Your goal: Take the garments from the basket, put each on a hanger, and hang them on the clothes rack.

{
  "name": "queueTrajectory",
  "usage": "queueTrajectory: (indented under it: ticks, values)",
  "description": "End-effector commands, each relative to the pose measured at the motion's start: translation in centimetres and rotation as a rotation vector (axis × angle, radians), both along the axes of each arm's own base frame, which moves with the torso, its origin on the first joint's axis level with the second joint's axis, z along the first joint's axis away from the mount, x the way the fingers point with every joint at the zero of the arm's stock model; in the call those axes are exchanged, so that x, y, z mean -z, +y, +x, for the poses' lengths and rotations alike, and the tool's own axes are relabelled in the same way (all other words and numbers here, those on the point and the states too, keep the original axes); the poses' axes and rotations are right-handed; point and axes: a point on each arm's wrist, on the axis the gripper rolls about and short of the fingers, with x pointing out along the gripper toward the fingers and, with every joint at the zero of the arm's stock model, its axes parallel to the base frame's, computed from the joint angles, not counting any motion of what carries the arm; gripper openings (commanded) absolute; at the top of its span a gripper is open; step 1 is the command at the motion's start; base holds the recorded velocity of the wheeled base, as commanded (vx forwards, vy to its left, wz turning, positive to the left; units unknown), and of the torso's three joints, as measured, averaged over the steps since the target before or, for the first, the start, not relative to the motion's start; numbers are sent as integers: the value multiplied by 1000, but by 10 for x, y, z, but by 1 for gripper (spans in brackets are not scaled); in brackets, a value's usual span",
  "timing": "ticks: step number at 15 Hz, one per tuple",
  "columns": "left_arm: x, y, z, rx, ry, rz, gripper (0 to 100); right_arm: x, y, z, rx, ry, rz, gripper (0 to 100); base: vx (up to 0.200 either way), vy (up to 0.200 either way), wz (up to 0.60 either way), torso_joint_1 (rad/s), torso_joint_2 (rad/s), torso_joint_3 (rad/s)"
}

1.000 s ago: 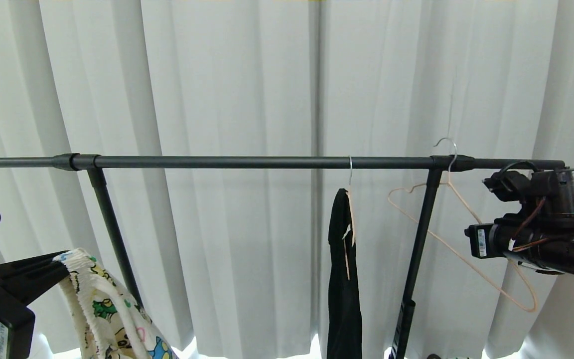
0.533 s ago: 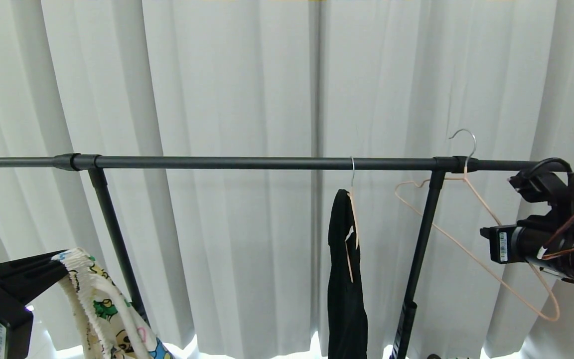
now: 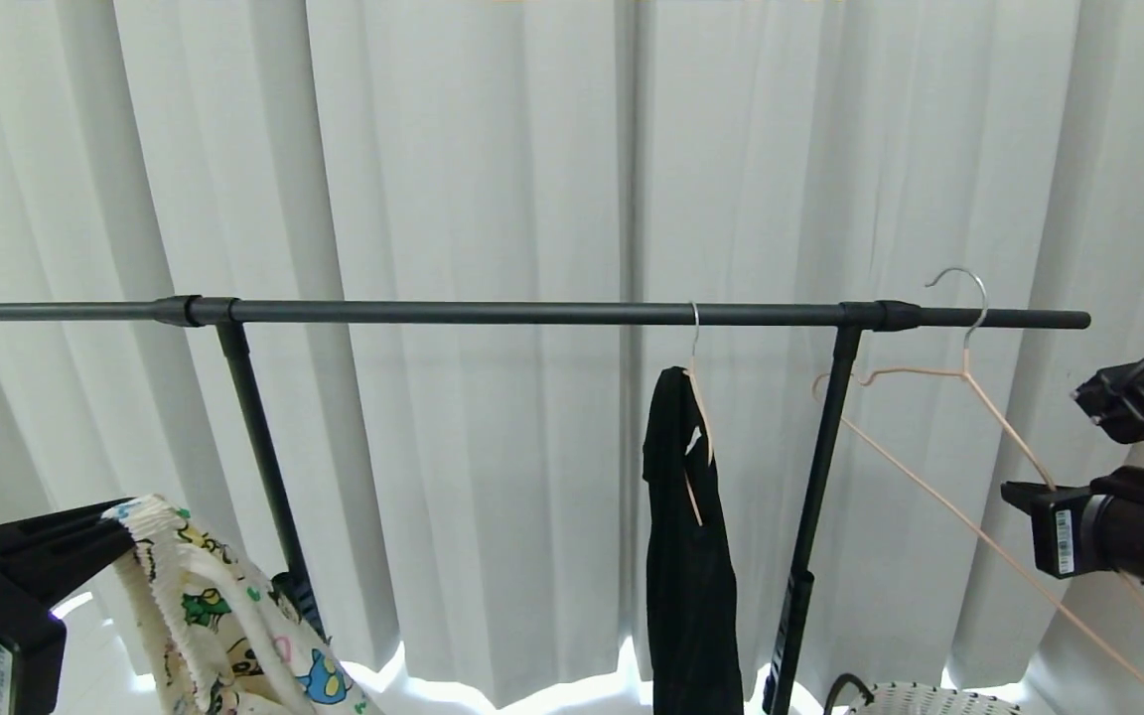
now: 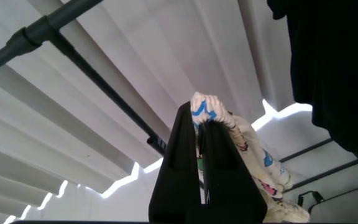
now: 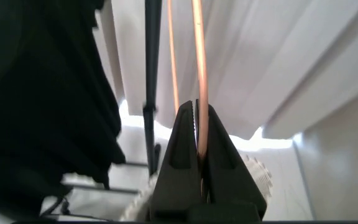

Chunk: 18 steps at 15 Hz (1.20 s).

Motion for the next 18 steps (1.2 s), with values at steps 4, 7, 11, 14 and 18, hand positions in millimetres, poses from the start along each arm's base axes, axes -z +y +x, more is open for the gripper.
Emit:
queueTrajectory:
  ticks: [4, 7, 11, 14, 18]
  values:
    - [0, 0, 0, 0, -1, -2, 0, -3, -4, -11, 8, -28, -8, 0, -150, 0, 0, -1, 3, 2]
    - [0, 0, 0, 0, -9, -6, 0, -3, -4, -13, 10, -34, -26, 0, 0, 0, 0, 0, 0, 0]
    - [2, 0, 1, -7, -7, 1, 0, -6, -6, -18, 7, -56, -26, 0, 0, 0, 0, 0, 0, 0]
    - [3, 0, 1, -15, -9, 28, 0, -10, -10, -31, -12, -97, -49, 0, 0, 133, 0, 2, 2, 3]
    - [4, 0, 3, -16, -4, 33, 0, -10, -2, -35, -68, -103, -55, 0, 0, 200, 0, 7, 1, 4]
